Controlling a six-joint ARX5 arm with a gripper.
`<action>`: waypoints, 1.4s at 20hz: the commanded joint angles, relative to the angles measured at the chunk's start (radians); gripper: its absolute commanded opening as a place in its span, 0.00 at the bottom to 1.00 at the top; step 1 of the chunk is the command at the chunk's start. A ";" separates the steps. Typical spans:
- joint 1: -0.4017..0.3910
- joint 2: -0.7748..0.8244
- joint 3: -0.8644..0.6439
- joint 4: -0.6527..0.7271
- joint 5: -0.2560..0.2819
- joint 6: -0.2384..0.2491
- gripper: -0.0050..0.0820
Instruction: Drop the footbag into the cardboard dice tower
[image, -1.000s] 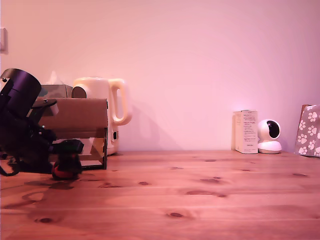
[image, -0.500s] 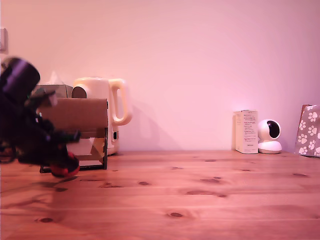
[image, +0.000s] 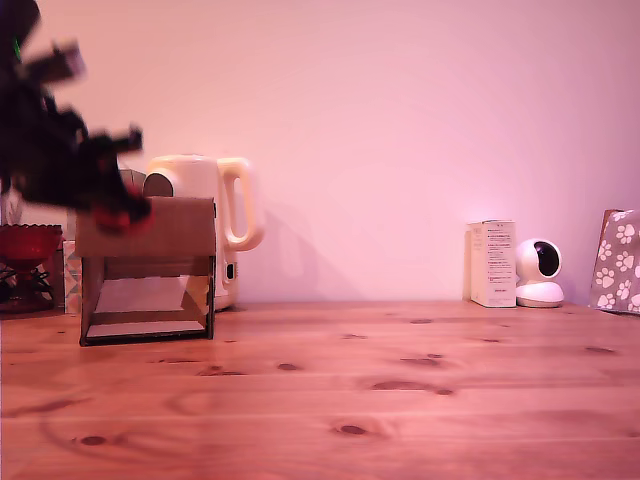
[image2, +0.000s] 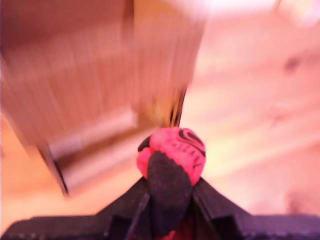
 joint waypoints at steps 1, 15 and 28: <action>-0.002 -0.036 -0.011 0.028 0.002 0.003 0.13; -0.010 0.037 0.106 0.330 -0.011 0.005 0.13; 0.043 0.411 0.683 -0.170 -0.010 0.030 0.15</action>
